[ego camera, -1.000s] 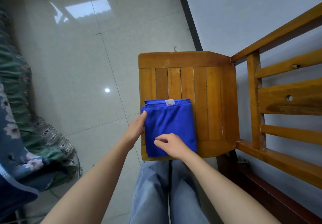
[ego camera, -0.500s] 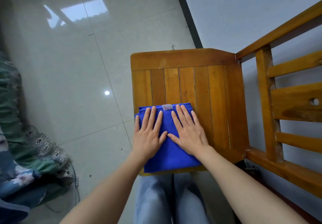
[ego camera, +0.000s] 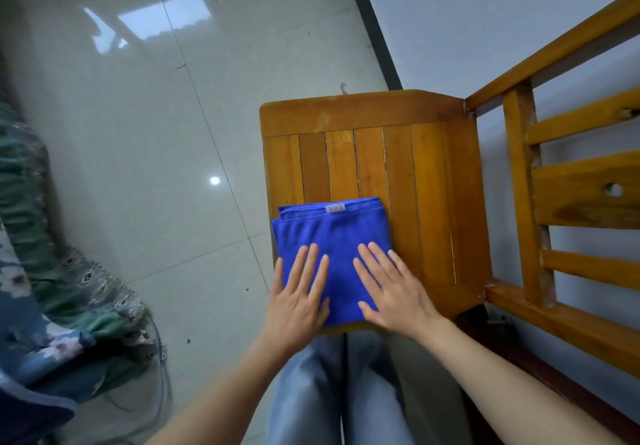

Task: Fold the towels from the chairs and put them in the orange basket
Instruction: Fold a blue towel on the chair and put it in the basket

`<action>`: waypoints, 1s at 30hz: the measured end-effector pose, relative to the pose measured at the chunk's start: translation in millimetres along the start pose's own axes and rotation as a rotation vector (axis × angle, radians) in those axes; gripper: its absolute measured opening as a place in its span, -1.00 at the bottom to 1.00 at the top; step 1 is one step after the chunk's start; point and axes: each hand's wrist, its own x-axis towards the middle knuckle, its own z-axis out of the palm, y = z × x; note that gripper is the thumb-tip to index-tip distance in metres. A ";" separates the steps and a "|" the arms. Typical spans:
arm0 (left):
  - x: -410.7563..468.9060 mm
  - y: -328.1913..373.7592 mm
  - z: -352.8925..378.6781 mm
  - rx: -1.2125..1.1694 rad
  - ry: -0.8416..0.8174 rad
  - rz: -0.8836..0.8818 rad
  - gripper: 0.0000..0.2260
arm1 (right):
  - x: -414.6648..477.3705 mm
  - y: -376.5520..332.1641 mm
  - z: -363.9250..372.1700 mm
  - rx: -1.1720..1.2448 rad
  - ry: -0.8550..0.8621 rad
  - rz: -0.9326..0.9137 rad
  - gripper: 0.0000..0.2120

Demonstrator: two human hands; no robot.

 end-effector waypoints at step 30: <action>31.4 30.1 -146.0 0.020 0.168 0.276 -0.64 | 2.7 27.8 -139.5 -0.005 0.404 -0.203 -0.83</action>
